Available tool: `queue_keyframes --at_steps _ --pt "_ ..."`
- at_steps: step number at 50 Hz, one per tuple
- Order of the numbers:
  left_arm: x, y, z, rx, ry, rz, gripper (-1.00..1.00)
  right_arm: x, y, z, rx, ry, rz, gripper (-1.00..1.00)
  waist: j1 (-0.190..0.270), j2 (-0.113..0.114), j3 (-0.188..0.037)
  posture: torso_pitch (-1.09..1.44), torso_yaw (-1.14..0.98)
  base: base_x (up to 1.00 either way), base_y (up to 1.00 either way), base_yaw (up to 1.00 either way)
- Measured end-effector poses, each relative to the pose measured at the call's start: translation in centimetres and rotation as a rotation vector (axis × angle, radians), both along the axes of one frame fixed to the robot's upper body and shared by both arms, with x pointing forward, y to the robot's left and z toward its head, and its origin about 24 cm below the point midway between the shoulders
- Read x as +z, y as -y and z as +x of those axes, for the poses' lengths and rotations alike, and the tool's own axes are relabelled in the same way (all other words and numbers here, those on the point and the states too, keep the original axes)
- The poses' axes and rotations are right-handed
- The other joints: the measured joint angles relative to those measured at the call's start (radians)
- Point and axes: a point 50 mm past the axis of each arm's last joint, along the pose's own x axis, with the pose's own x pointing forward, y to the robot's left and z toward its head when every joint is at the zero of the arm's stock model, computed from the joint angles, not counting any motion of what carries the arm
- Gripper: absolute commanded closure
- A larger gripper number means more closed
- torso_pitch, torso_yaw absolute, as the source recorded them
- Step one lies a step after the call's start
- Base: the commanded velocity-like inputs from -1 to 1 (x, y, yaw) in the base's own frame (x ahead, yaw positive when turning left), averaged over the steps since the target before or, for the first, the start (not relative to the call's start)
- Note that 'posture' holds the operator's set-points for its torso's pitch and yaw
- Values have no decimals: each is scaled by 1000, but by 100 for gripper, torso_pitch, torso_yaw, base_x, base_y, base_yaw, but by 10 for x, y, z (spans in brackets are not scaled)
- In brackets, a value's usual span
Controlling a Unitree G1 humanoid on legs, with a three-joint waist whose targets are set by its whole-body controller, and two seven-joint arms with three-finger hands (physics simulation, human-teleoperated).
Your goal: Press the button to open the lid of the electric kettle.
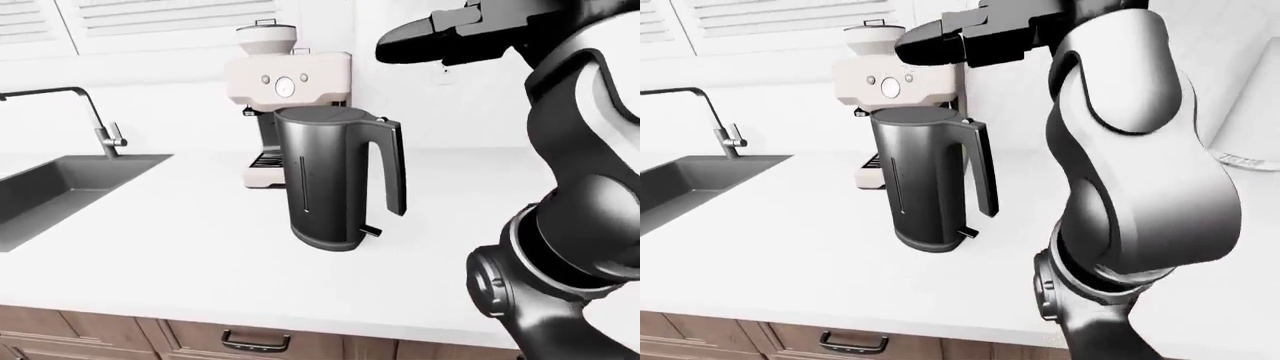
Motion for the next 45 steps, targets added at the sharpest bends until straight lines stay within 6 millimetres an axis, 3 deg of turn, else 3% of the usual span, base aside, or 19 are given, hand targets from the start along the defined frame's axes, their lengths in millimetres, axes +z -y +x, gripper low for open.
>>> queue_keyframes --at_steps 22,35,45 --pt "-2 1 0 -1 -4 3 -100 5 4 62 -65 -204 -219 -100 -11 10 -2 -62 0 0 0 0" --pt "-2 3 1 -2 -5 9 -100 -31 13 108 -96 -329 -222 -100 -14 18 -2 -62 0 0 0 0" --pt "-3 3 2 -2 -7 10 -100 -37 12 119 -109 -344 -236 -100 -15 18 -4 -62 0 0 0 0"
